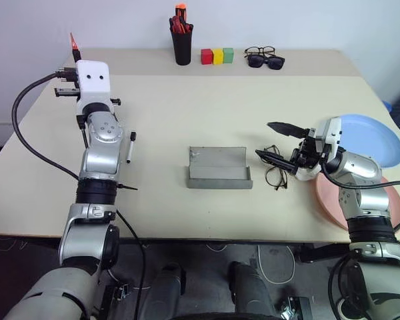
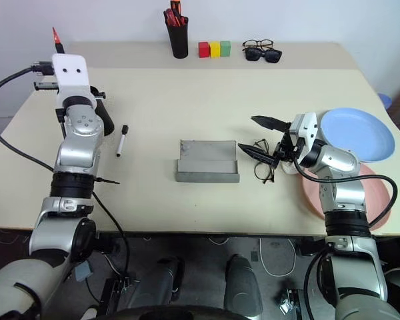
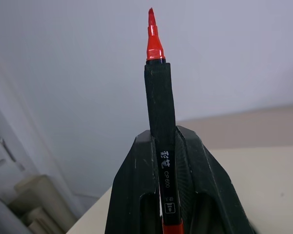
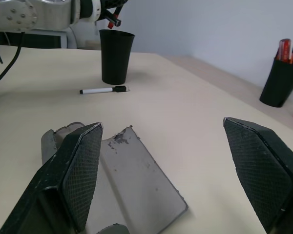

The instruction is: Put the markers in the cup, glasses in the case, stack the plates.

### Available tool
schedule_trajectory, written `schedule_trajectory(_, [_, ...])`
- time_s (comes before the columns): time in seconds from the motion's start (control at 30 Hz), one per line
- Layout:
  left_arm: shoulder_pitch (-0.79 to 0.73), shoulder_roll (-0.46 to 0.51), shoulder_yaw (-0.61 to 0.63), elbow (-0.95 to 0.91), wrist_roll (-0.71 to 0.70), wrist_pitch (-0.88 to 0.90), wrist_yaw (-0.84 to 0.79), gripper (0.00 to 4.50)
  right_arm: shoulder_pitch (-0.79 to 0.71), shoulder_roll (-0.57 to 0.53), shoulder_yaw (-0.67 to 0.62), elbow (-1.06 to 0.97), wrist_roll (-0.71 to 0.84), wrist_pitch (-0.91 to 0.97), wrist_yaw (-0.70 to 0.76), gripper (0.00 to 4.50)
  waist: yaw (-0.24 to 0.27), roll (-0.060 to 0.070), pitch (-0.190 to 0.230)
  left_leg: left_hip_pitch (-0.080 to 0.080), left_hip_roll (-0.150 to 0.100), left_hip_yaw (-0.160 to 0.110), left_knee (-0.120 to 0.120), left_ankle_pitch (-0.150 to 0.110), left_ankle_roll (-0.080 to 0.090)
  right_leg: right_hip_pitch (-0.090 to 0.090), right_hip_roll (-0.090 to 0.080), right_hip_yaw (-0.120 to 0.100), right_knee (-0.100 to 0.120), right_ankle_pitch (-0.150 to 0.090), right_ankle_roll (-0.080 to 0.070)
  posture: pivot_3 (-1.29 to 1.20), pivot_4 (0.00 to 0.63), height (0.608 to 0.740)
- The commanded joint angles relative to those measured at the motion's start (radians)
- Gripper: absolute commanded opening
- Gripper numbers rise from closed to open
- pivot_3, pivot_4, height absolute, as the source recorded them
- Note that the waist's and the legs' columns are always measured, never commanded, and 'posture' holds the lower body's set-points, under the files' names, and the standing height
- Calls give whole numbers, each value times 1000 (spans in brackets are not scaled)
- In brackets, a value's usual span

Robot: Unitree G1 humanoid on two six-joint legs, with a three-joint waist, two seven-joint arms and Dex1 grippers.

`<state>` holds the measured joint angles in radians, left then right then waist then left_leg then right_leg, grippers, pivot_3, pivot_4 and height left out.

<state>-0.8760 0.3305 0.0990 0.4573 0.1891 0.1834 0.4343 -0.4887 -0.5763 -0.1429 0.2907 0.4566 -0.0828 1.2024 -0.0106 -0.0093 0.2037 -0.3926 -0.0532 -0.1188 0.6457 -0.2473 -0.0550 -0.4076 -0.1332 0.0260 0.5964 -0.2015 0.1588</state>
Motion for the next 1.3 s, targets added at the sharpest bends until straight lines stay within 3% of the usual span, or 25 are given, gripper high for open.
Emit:
schedule_trajectory(0.03, [-50, 8, -8, 66, 22, -87, 5, 14, 18, -16, -30, -75, 22, 11, -19, 4048, -2, 0, 0, 0, 0, 0, 0, 0, 0, 0, 0, 0, 0, 0, 0, 0, 150, 740])
schedule_trajectory(0.2, [-50, 12, -18, 136, 28, -147, -2, 14, 50, -25, -46, -118, 28, 31, -38, 4048, -6, 0, 0, 0, 0, 0, 0, 0, 0, 0, 0, 0, 1, 0, 0, 0, 150, 740])
schedule_trajectory(0.3, [-35, 12, -22, 144, 36, -162, -7, 1342, 59, -26, -50, -132, 28, 40, -43, 4048, -4, 0, 0, 0, 0, 0, 0, 0, 0, 0, 0, 0, 1, 0, 0, 0, 150, 740])
schedule_trajectory(0.47, [4, 5, -5, 83, 21, -150, -22, 3921, 55, -27, -52, -128, 27, 44, -45, 4048, -5, 0, 0, 0, 0, 0, 0, 0, 0, 0, 0, 0, 1, 0, 0, 0, 150, 740])
schedule_trajectory(1.07, [28, -26, 55, -43, -48, -98, -80, 3921, 21, -6, -31, -111, 18, 42, -55, 4048, -5, 0, 0, 0, 0, 0, 0, 0, 0, 0, 0, 0, 1, 0, 0, 0, 150, 740])
schedule_trajectory(1.3, [21, -20, 197, -105, -219, 53, -140, 3921, 48, -10, -37, -143, 25, 50, -68, 4048, -5, 0, 0, 0, 0, 0, 0, 0, 0, 0, 0, 0, 1, 0, 0, 0, 150, 740])
